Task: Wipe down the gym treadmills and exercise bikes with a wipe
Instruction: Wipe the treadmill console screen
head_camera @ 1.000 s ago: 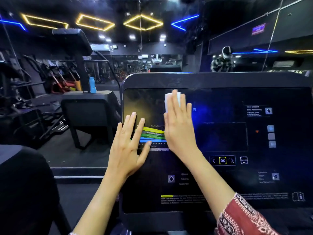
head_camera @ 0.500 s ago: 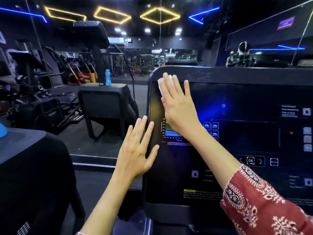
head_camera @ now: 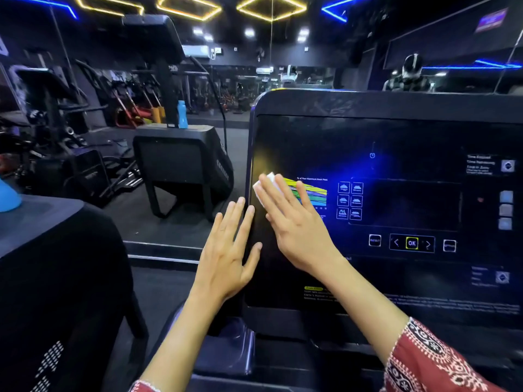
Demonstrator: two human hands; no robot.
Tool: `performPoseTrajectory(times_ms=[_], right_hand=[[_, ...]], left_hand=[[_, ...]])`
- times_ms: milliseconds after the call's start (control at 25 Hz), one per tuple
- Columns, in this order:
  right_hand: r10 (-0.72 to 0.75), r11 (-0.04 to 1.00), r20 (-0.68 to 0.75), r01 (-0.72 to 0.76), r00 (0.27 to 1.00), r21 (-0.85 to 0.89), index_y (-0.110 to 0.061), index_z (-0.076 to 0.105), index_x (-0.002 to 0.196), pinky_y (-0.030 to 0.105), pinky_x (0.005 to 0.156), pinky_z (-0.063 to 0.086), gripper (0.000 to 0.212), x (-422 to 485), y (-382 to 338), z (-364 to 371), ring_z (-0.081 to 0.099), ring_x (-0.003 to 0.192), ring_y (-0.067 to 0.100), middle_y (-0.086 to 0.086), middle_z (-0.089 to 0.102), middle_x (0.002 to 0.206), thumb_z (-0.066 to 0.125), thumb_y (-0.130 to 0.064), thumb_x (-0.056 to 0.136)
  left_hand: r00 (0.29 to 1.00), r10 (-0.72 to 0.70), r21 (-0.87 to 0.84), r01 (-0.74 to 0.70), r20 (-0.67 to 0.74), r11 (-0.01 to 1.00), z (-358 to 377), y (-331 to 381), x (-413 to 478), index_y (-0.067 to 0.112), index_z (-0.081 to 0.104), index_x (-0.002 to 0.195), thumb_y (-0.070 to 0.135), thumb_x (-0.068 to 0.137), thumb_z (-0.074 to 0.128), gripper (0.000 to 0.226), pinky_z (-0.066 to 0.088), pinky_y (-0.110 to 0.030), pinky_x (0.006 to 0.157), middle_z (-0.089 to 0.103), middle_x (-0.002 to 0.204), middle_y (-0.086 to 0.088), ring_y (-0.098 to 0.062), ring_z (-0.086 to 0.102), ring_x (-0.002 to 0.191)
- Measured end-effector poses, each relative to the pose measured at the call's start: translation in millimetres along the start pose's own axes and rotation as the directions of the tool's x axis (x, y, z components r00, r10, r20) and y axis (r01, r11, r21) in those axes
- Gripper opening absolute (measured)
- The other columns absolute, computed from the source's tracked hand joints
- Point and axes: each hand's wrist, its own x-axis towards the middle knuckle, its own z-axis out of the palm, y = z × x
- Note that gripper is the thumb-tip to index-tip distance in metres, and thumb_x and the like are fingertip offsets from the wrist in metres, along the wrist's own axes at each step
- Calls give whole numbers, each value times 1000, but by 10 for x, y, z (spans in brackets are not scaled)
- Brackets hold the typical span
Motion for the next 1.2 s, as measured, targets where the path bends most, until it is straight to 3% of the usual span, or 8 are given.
performPoseTrajectory(times_ms=[160, 320, 480, 640, 800, 960, 1120, 1200], right_hand=[[294, 956, -38, -295, 955, 4, -13, 27, 151, 40, 118, -5, 52, -296, 140, -104, 18, 145, 24, 5, 23, 158, 33, -15, 99], [116, 992, 20, -115, 993, -52, -15, 27, 150, 41, 118, 2, 53, -803, 132, -150, 21, 144, 19, 2, 24, 156, 33, -16, 97], [447, 894, 2, -447, 894, 1, -12, 19, 152, 40, 117, -7, 55, -1095, 404, -326, 9, 148, 23, 3, 13, 160, 31, -14, 98], [227, 971, 56, -222, 972, -88, -11, 32, 149, 40, 118, -5, 51, -1233, 614, -380, 20, 145, 21, 4, 23, 157, 30, -18, 98], [615, 788, -63, -615, 786, 22, -5, 22, 151, 38, 115, -14, 51, -1205, 1052, -498, 11, 146, 28, 10, 16, 158, 22, -18, 101], [195, 981, 90, -194, 977, -19, -13, 20, 152, 38, 118, -3, 53, -1594, 948, -491, 10, 147, 21, 3, 15, 159, 29, -16, 100], [464, 883, 57, -467, 884, 55, -14, 11, 152, 38, 118, -8, 55, -1896, 1100, -597, 1, 148, 17, 0, 9, 159, 28, -17, 100], [345, 934, 87, -351, 935, 71, -11, 17, 151, 38, 118, -6, 54, -1982, 924, -563, 3, 148, 20, 2, 11, 158, 29, -17, 99]], left_hand=[[1000, -14, 10, 14, 12, 1000, 3, 109, -81, 1, 37, 142, 30, 91, 48, 60, 12, -36, 118, 28, 152, -17, -29, 22, 142], [1000, -2, 25, 2, 4, 1000, 60, 306, -116, 0, 42, 139, 30, 90, 47, 57, 10, -37, 118, 29, 151, -19, -31, 22, 142], [999, 31, 0, -31, 27, 1000, 175, 548, -113, 1, 41, 140, 30, 90, 46, 58, 8, -35, 118, 29, 151, -19, -31, 22, 141], [998, 36, -27, -35, 46, 999, 295, 817, -60, 1, 41, 140, 29, 90, 45, 58, 7, -35, 118, 29, 151, -20, -30, 22, 141], [1000, 10, -58, -8, 30, 998, 414, 1041, -39, 0, 41, 140, 25, 91, 43, 55, 7, -34, 118, 29, 151, -19, -30, 21, 141], [1000, 8, -82, -6, 23, 997, 518, 1222, -82, 1, 39, 141, 27, 89, 46, 58, 8, -35, 118, 29, 151, -19, -31, 20, 142], [999, -15, -102, 18, 36, 995, 598, 1371, -244, 3, 36, 142, 27, 90, 46, 58, 8, -36, 118, 27, 151, -19, -32, 19, 142], [999, -6, -103, 11, 42, 995, 598, 1391, -324, 4, 35, 142, 27, 90, 46, 57, 8, -36, 119, 28, 151, -19, -32, 19, 142]])
